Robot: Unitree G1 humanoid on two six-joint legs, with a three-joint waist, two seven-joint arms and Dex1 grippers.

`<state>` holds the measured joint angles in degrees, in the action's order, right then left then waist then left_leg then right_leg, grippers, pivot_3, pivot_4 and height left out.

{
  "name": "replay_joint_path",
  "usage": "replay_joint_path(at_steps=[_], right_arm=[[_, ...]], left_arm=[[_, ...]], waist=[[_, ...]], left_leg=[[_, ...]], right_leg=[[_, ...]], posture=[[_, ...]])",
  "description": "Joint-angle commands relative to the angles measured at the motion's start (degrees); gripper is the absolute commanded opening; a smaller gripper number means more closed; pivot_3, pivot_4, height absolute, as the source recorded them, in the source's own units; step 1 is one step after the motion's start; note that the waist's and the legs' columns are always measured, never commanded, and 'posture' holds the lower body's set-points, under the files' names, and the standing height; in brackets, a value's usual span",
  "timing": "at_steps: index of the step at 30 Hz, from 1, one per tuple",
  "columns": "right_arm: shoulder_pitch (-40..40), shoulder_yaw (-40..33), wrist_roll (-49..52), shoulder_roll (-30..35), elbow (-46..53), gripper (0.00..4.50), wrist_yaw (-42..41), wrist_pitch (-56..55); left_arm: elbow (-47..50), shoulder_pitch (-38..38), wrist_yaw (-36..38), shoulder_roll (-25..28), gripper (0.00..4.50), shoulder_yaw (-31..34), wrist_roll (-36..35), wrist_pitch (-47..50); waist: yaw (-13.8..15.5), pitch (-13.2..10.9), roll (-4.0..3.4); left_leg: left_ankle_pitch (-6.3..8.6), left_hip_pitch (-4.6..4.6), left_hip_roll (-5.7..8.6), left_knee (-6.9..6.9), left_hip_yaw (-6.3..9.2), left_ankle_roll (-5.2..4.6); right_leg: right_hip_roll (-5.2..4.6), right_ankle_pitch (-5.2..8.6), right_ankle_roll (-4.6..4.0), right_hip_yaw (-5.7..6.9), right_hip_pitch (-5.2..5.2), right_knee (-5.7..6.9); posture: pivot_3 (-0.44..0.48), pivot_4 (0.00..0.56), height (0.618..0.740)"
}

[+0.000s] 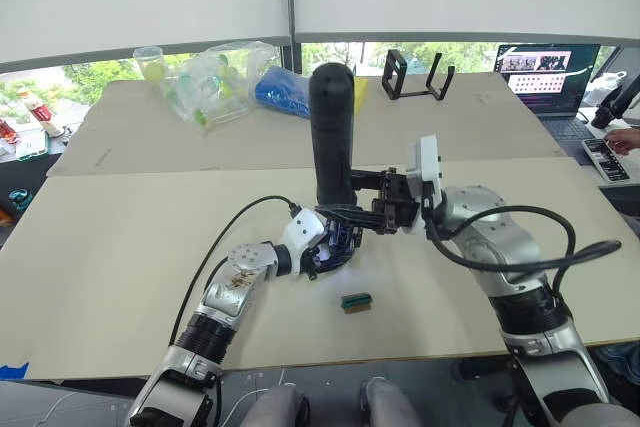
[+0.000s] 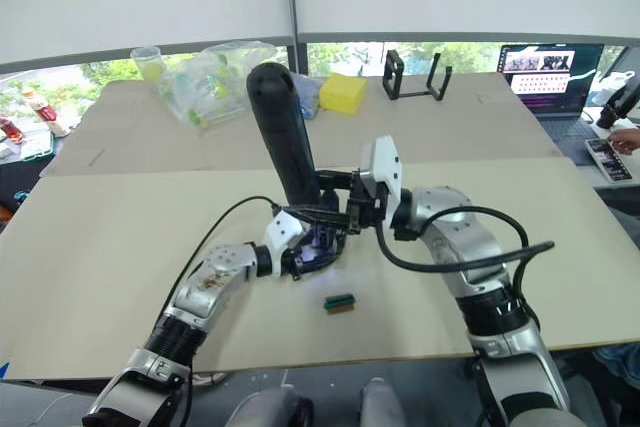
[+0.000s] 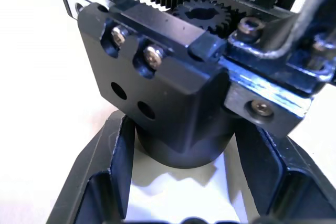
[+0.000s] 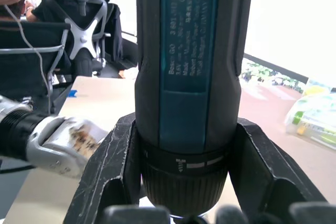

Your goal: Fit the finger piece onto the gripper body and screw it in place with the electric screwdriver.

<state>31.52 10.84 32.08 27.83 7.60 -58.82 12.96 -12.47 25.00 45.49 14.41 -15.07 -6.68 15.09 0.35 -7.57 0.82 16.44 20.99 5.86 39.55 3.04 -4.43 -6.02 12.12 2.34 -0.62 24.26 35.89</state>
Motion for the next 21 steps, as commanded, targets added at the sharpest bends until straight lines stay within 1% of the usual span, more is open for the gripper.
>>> replay_joint_path(at_steps=[1, 4, 9, 16, 21], right_arm=[[-4.79, 3.1, -7.07, 2.61, -6.27, 1.92, 0.27, 2.78], [-3.48, 2.83, -7.72, 1.94, -8.6, 1.92, 0.99, 2.22], [-1.9, 4.13, -7.85, 1.17, -9.79, 1.92, 0.52, 2.51], [-1.89, 4.55, -8.65, 1.44, -10.63, 1.92, 0.57, 2.04], [-2.54, 4.25, -8.15, 1.97, -9.16, 1.92, 0.76, 2.65]], left_arm=[[3.33, 1.3, -0.43, 0.54, 2.29, 2.35, -1.13, -0.7], [3.24, 1.49, -0.46, 0.5, 2.29, 2.36, -1.13, -0.72], [3.06, 1.76, -0.47, 0.57, 2.29, 2.46, -1.07, -0.88], [3.83, 1.04, -0.41, 0.93, 2.29, 2.48, -1.09, -0.7], [3.88, 0.9, -0.32, 0.92, 2.29, 2.33, -1.09, -0.72]], waist=[[-0.01, 0.0, 0.0], [0.01, 0.0, 0.0], [0.06, 0.0, 0.01], [0.06, 0.0, 0.0], [0.03, 0.0, 0.0]], left_leg=[[0.0, -0.02, -0.01, -0.01, 0.0, 0.0], [-0.01, -0.05, -0.01, -0.06, 0.0, 0.01], [-0.01, -0.11, -0.01, -0.13, 0.0, 0.02], [-0.01, -0.15, -0.01, -0.18, 0.0, 0.02], [-0.01, -0.21, -0.01, -0.23, 0.0, 0.02]], right_leg=[[0.01, 0.0, 0.0, 0.0, 0.0, 0.0], [0.01, 0.0, 0.0, 0.0, 0.0, -0.01], [0.01, 0.0, 0.0, 0.0, 0.0, -0.03], [0.0, 0.0, 0.0, -0.01, 0.0, -0.05], [0.0, 0.0, 0.0, -0.02, -0.01, -0.07]], posture=[[0.0, 0.15, 0.737], [0.0, 0.15, 0.737], [0.0, 0.15, 0.737], [0.0, 0.15, 0.737], [0.0, 0.15, 0.737]])
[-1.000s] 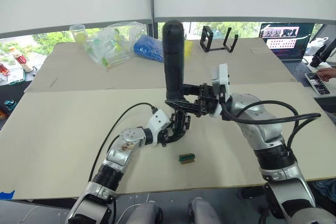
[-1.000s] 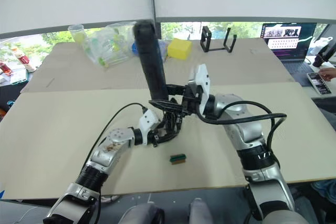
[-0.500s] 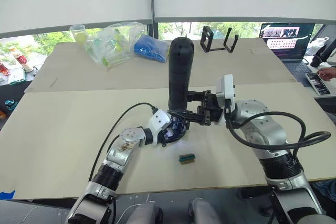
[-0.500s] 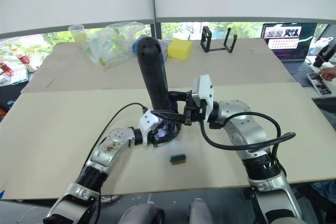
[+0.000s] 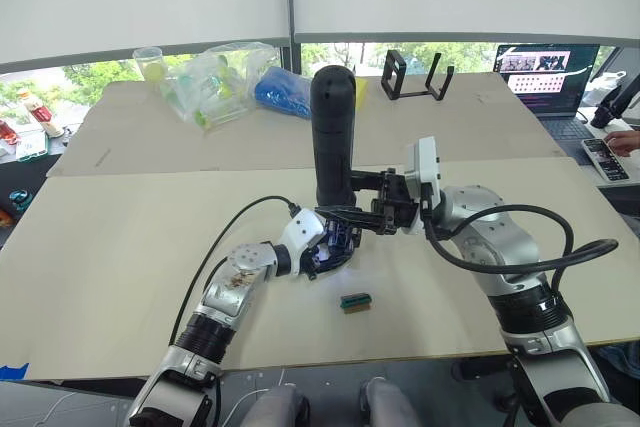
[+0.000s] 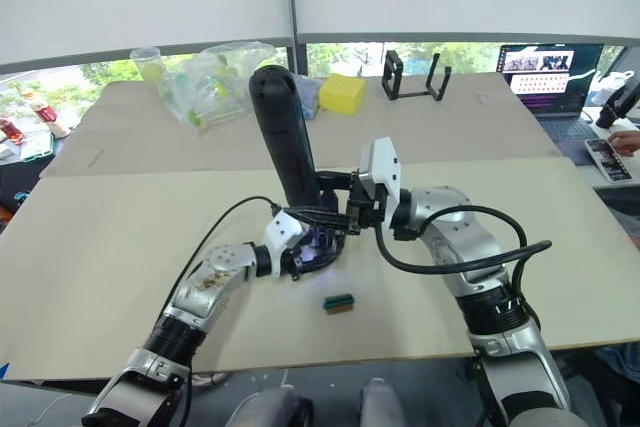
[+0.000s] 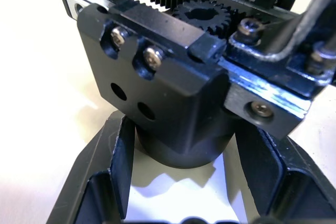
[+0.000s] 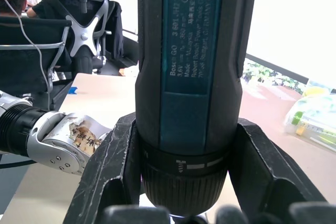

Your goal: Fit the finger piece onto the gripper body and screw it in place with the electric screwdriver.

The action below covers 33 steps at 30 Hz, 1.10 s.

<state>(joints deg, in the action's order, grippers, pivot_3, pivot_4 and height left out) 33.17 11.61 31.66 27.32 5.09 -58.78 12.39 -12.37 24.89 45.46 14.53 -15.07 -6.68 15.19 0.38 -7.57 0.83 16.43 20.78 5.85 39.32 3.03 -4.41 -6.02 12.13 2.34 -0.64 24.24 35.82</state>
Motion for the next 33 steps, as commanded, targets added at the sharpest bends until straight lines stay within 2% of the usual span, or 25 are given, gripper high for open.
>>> replay_joint_path(at_steps=[1, 8, 17, 19, 26, 29, 33], right_arm=[[-4.26, 3.3, -7.51, 2.6, -6.16, 1.92, 0.78, 3.42], [-2.48, -0.76, -1.64, 3.39, 1.82, 1.92, 0.13, 5.59], [3.18, -9.1, 11.9, 2.2, 12.28, 1.92, -0.58, 11.48], [3.51, -9.6, 12.74, 1.96, 13.04, 1.92, -0.56, 12.32], [3.59, -10.59, 15.2, 2.61, 15.23, 1.92, -0.84, 15.25], [3.35, -11.12, 18.28, 4.31, 15.33, 1.92, -1.36, 19.77], [3.63, -14.0, 26.59, 8.88, 13.18, 1.92, -1.19, 30.81]], left_arm=[[3.68, 1.04, -0.26, 0.77, 2.29, 2.3, -1.08, -0.89], [3.03, 1.3, -0.04, 0.49, 2.29, 2.04, -0.98, -1.18], [2.38, 1.32, 0.11, 0.04, 2.29, 1.77, -0.83, -1.25], [2.36, 1.18, 0.09, -0.1, 2.29, 1.68, -0.81, -1.22], [3.16, 0.5, -0.14, -0.32, 2.29, 1.66, -0.95, -0.6], [4.11, 0.41, -0.41, -0.16, 2.29, 2.31, -1.54, 0.3], [10.93, -1.75, -1.6, 1.7, 2.29, 6.35, -4.61, 5.08]], waist=[[0.0, 0.0, 0.0], [0.14, -0.02, 0.0], [0.3, -0.36, 0.06], [0.29, -0.37, 0.07], [0.26, -0.41, 0.1], [0.25, -0.43, 0.1], [0.09, -0.51, 0.13]], left_leg=[[0.0, -0.01, 0.0, -0.02, 0.0, 0.0], [-0.01, 0.05, 0.0, -0.06, 0.0, 0.01], [-0.09, 0.83, 0.04, -0.06, 0.0, 0.11], [-0.45, 1.29, 0.09, -0.05, 0.0, 0.6], [-0.44, 1.38, 0.09, -0.06, 0.01, 0.58], [-0.44, 1.38, 0.09, -0.06, 0.01, 0.58], [-0.44, 1.44, 0.08, -0.06, 0.01, 0.57]], right_leg=[[0.0, 0.0, 0.0, 0.0, 0.0, -0.01], [0.0, 0.0, 0.0, 0.0, -0.01, -0.04], [-0.07, -0.02, -0.03, -0.01, 0.68, -0.01], [-0.08, -0.05, -0.06, 0.0, 1.1, 0.03], [-0.12, -0.05, -0.06, -0.01, 1.16, 0.02], [-0.12, -0.05, -0.06, 0.0, 1.16, 0.02], [-0.14, -0.05, -0.07, -0.07, 1.21, 0.02]], posture=[[0.0, 0.15, 0.737], [0.0, 0.15, 0.737], [0.0, 0.15, 0.737], [0.0, 0.15, 0.737], [0.0, 0.15, 0.737], [0.0, 0.15, 0.737], [0.0, 0.15, 0.737]])
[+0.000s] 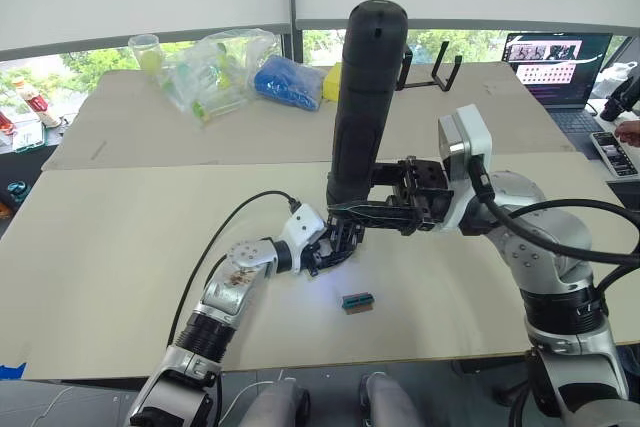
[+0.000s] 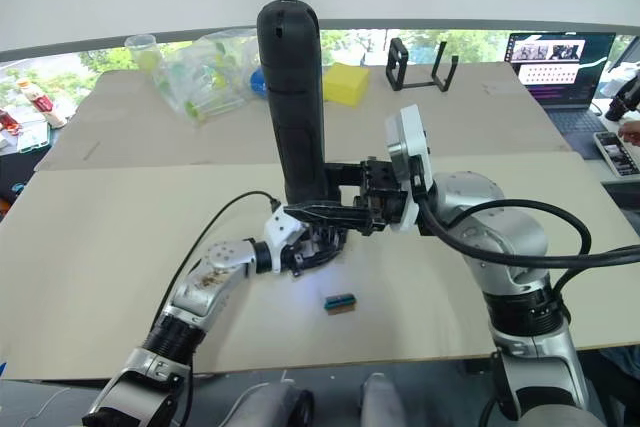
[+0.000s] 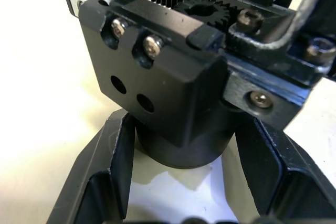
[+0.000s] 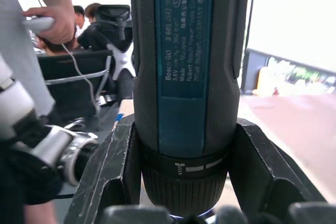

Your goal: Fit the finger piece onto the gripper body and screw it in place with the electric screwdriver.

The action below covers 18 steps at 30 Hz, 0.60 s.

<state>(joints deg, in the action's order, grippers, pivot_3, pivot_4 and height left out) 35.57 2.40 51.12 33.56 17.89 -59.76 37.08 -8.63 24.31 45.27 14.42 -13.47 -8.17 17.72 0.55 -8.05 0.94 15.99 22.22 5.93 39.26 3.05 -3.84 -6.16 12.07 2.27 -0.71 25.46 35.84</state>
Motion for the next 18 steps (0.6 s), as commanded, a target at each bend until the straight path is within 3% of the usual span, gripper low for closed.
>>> replay_joint_path(at_steps=[1, 7, 10, 18], right_arm=[[1.14, -5.59, 8.35, 3.72, -0.22, 1.92, -0.39, 7.86], [1.55, -9.43, 12.56, 8.45, -5.55, 1.92, 1.91, 17.16], [2.89, -10.33, 13.12, 9.38, -9.05, 1.92, 3.53, 20.9], [4.48, -6.96, 9.49, 16.52, -21.52, 1.92, 1.21, 34.43]], left_arm=[[9.49, -2.17, -2.01, 2.61, 2.29, 6.24, -4.01, 4.01], [19.45, -8.8, -6.84, 7.31, 2.29, 16.33, -7.89, 9.42], [20.9, -10.38, -7.36, 8.2, 2.29, 18.08, -8.93, 9.71], [17.85, -6.67, -2.91, 6.49, 2.29, 7.95, -6.31, 4.29]], waist=[[-0.19, -0.05, 0.03], [-0.25, -0.07, 0.02], [0.15, -0.08, 0.02], [1.86, -0.12, 0.02]], left_leg=[[0.0, 0.08, -0.01, 0.0, 0.0, 0.0], [-0.1, 0.65, -0.03, 0.01, -0.01, 0.1], [-0.12, 0.67, 0.01, 0.01, -0.01, 0.06], [-0.09, 1.07, 0.19, 0.52, 0.01, -0.28]], right_leg=[[0.0, 0.0, -0.01, -0.04, 0.09, 0.01], [0.0, -0.07, -0.11, -0.08, 0.8, 0.14], [-0.06, -0.08, -0.12, -0.07, 0.77, 0.1], [-0.28, -0.19, 0.0, 0.07, 0.75, -0.03]], posture=[[0.0, 0.15, 0.737], [0.0, 0.15, 0.737], [0.0, 0.15, 0.737], [0.0, 0.15, 0.737]])
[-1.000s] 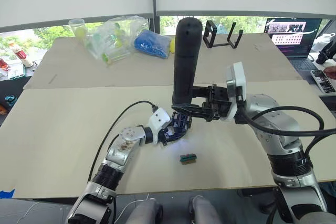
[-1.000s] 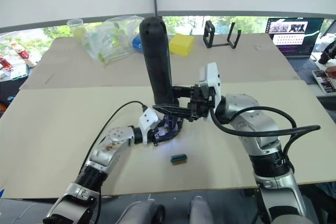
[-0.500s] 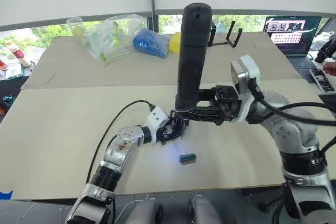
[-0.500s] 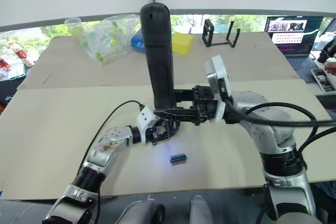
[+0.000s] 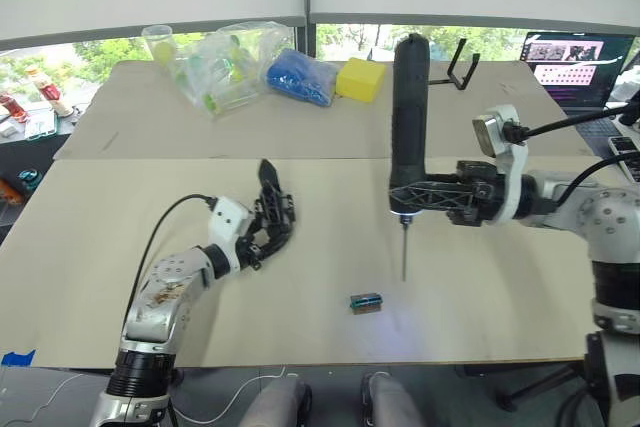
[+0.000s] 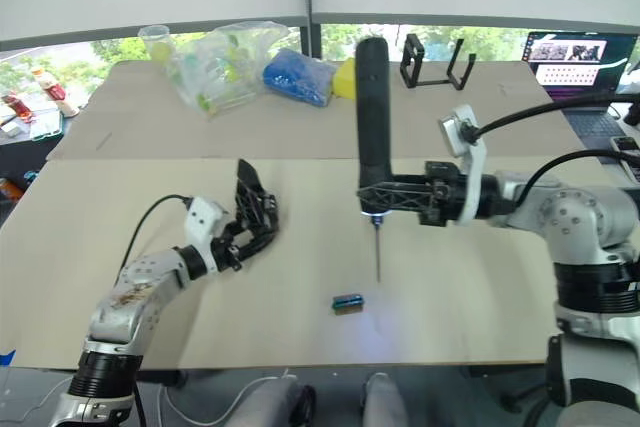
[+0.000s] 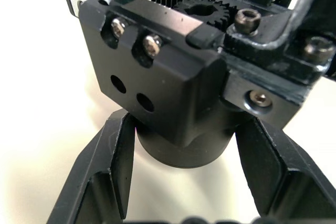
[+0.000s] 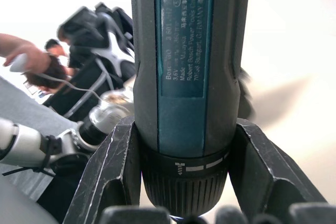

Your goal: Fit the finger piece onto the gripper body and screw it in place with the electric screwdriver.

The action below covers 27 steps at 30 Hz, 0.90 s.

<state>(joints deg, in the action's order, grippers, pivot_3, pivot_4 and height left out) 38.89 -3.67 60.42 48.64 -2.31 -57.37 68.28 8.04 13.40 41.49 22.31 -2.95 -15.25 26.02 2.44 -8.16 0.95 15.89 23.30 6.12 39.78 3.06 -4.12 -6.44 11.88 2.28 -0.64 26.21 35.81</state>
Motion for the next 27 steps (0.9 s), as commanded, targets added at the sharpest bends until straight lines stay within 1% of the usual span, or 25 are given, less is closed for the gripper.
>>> replay_joint_path(at_steps=[1, 4, 8, 13, 19, 20, 21, 22, 23, 24, 26, 27], right_arm=[[0.63, -0.46, -0.6, 2.52, -2.24, 1.92, -1.53, 4.58], [-0.45, 0.79, -3.81, 5.06, -5.14, 1.92, -1.33, 6.97], [-1.43, 3.15, -9.47, 7.69, -10.18, 1.92, 0.57, 9.06], [-3.67, 9.0, -17.86, 10.56, -13.98, 1.92, -2.08, 5.43], [-3.67, 14.37, -26.48, 11.09, -18.9, 1.92, -6.19, -1.06], [-3.86, 14.95, -27.61, 11.48, -19.16, 1.92, -7.52, -2.53], [-4.06, 15.36, -28.51, 11.9, -19.44, 2.42, -8.98, -4.01], [-4.79, 15.77, -30.58, 12.88, -19.72, 2.99, -11.49, -9.43], [-5.33, 15.99, -32.16, 13.53, -20.07, 3.25, -13.41, -13.5], [-5.18, 15.18, -33.09, 13.8, -21.18, 3.62, -15.0, -17.35], [-6.0, 13.31, -35.47, 14.72, -22.55, 4.35, -18.66, -28.88], [-6.76, 12.48, -36.95, 15.38, -23.15, 4.43, -20.6, -35.64]], left_arm=[[-0.62, 5.59, 0.36, -2.41, 2.29, -3.76, 1.66, -4.72], [-6.3, 8.86, -1.45, -5.14, 2.29, -6.47, 4.36, -6.91], [-11.5, 10.93, -3.08, -8.13, 2.29, -8.68, 6.65, -8.25], [-12.57, 10.3, -3.83, -9.68, 2.29, -9.13, 7.24, -8.19], [-11.59, 8.75, -3.24, -8.85, 2.29, -9.04, 6.81, -6.78], [-11.19, 8.52, -3.14, -8.64, 2.79, -8.93, 6.68, -6.63], [-10.68, 8.34, -3.01, -8.41, 3.31, -8.74, 6.44, -6.29], [-9.08, 7.93, -2.22, -7.49, 3.62, -8.25, 5.67, -5.29], [-7.83, 7.59, -1.68, -6.85, 4.02, -7.95, 5.11, -4.51], [-5.93, 7.12, -0.78, -5.56, 4.48, -7.43, 4.38, -3.51], [-1.71, 6.09, 1.44, -2.27, 4.5, -6.12, 2.68, -1.34], [0.26, 5.59, 2.55, -0.33, 4.5, -5.17, 1.77, -0.26]], waist=[[0.03, -0.01, -0.01], [0.03, -0.03, 0.01], [-0.43, -0.02, 0.01], [-0.38, -0.02, 0.01], [-0.35, -0.02, 0.0], [-0.35, -0.02, 0.01], [-0.35, -0.02, 0.0], [-0.36, -0.02, 0.0], [-0.32, -0.02, 0.0], [-0.18, -0.02, 0.0], [-0.24, -0.01, -0.01], [-0.29, -0.01, -0.01]], left_leg=[[0.0, 0.03, 0.01, 0.02, -0.02, -0.01], [-0.01, 0.09, 0.04, 0.1, -0.03, -0.02], [-0.02, 0.03, 0.01, 0.09, -0.07, -0.01], [-0.03, 0.03, -0.03, 0.08, -0.1, 0.02], [-0.03, -0.06, 0.0, 0.15, -0.16, 0.01], [-0.03, -0.08, 0.0, 0.15, -0.16, 0.01], [-0.03, -0.09, 0.0, 0.15, -0.16, 0.01], [-0.03, -0.1, 0.0, 0.16, -0.16, 0.01], [-0.03, -0.09, 0.01, 0.18, -0.16, 0.01], [-0.03, -0.09, 0.02, 0.2, -0.16, 0.01], [-0.03, -0.1, 0.02, 0.25, -0.17, 0.02], [-0.03, -0.09, 0.03, 0.24, -0.17, 0.02]], right_leg=[[0.0, -0.06, 0.05, -0.03, 0.01, -0.05], [-0.03, -0.11, 0.08, -0.01, 0.02, -0.02], [-0.01, -0.11, 0.08, -0.04, 0.03, 0.04], [-0.01, -0.11, 0.08, -0.05, 0.06, 0.08], [0.0, -0.11, 0.08, -0.03, -0.02, 0.14], [0.01, -0.11, 0.08, -0.02, -0.03, 0.14], [0.01, -0.11, 0.08, -0.02, -0.05, 0.14], [0.01, -0.11, 0.09, -0.01, -0.05, 0.13], [0.01, -0.11, 0.09, 0.0, -0.05, 0.14], [0.01, -0.12, 0.1, 0.01, -0.05, 0.16], [0.05, -0.12, 0.1, 0.07, -0.05, 0.17], [0.05, -0.12, 0.1, 0.08, -0.04, 0.19]], posture=[[0.0, 0.15, 0.737], [0.0, 0.15, 0.737], [0.0, 0.15, 0.737], [0.0, 0.15, 0.737], [0.0, 0.15, 0.737], [0.0, 0.15, 0.737], [0.0, 0.15, 0.737], [0.0, 0.15, 0.737], [0.0, 0.15, 0.737], [0.0, 0.15, 0.737], [0.0, 0.15, 0.737], [0.0, 0.15, 0.737]])
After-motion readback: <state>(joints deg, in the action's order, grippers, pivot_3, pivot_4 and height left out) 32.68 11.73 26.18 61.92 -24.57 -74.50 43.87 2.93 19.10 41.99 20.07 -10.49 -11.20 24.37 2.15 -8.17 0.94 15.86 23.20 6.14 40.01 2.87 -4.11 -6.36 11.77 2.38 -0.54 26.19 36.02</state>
